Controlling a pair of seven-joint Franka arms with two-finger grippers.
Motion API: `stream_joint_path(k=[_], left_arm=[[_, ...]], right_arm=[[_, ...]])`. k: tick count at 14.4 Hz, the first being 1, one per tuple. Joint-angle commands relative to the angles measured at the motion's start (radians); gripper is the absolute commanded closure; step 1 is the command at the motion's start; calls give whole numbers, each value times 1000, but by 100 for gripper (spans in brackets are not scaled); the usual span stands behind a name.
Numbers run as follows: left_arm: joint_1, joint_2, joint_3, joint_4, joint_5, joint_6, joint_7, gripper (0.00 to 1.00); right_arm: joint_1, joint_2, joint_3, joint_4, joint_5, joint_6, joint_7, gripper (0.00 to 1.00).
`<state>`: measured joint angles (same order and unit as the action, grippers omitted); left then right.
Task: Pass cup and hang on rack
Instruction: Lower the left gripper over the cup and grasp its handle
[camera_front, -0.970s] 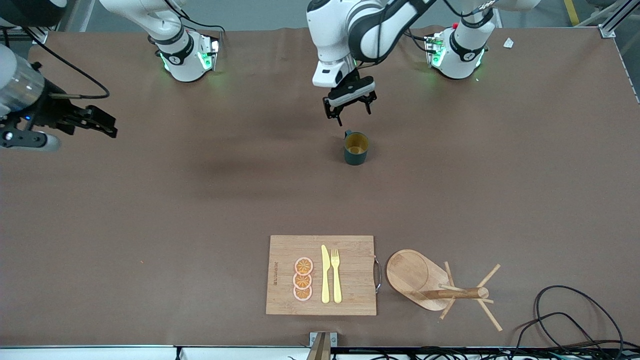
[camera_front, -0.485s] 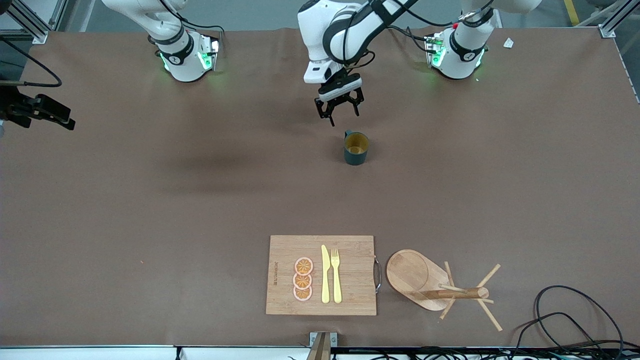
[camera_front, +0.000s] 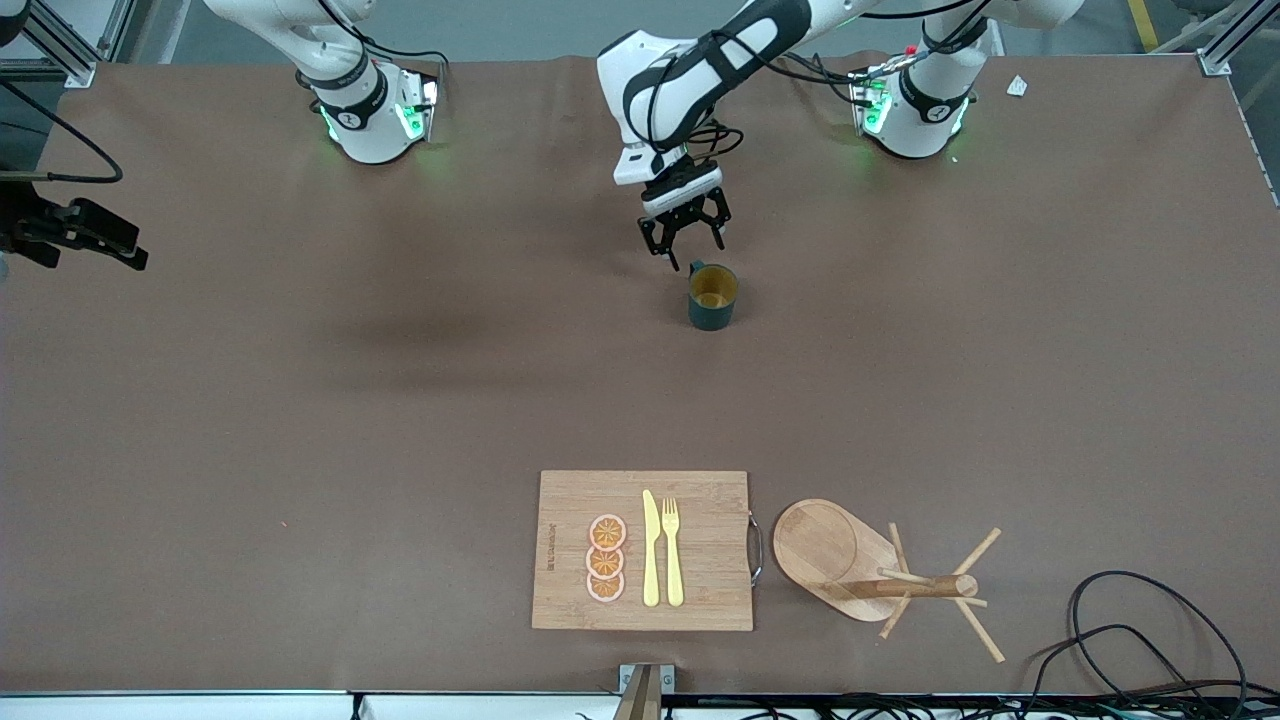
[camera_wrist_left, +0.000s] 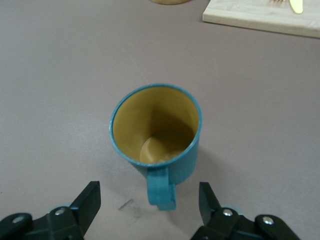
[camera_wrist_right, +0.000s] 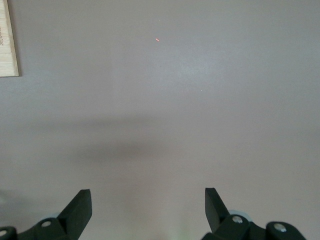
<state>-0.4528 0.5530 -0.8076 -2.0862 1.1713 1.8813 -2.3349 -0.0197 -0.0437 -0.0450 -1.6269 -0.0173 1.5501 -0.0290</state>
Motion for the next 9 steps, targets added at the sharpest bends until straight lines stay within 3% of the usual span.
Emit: stream_joint_path(k=[1, 3, 9], left_arm=[[-17, 25, 7, 37, 71, -27, -46, 16], [-29, 82, 7, 67, 111, -46, -104, 21], [-47, 90, 22, 64, 126, -71, -112, 29]], right_arm=[[-20, -27, 16, -39, 2, 25, -19, 0], [-25, -31, 16, -56, 3, 44, -17, 0], [-26, -54, 16, -93, 7, 67, -17, 0]])
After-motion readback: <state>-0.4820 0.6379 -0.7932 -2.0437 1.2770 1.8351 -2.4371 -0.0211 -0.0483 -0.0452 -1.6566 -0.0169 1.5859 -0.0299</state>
